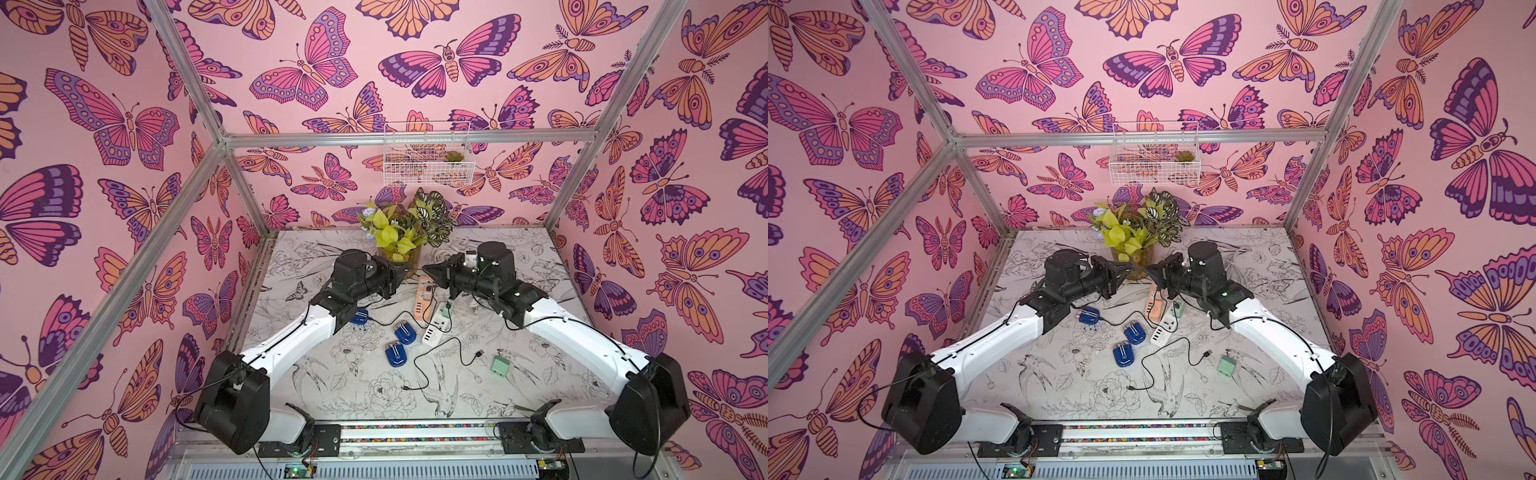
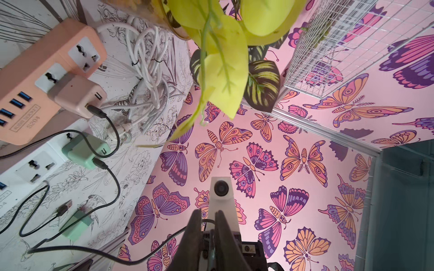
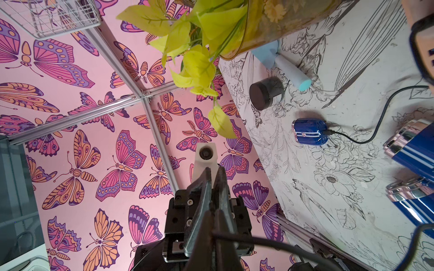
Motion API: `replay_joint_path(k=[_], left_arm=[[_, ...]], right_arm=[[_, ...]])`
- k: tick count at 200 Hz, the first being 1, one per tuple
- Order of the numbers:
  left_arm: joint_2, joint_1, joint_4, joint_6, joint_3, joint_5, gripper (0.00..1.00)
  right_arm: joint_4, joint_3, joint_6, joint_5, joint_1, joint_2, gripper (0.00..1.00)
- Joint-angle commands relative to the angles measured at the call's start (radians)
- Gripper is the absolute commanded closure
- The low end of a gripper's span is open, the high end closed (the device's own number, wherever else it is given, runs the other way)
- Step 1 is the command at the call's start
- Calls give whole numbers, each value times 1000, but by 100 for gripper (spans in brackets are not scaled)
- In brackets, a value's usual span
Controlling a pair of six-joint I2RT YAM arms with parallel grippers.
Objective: Charge the electric shaver
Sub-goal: Pick up the charging cable from the center of the board.
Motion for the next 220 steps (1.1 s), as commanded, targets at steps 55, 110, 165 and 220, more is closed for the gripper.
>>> replay_joint_path(k=[55,110,165,220], left_arm=[[-16,-6,-36,16,44,1,75],[-37,-7,-36,8,10,5,83],[-30,-7,-70,28,27,28,81],[-34,-7,-128,53,34,26,82]], right_arm=[[-14,27,-40,9,5,31,100],[-4,20,-41,25,6,29,100],[0,15,-37,38,4,24,100],[-3,13,-37,45,6,12,100]])
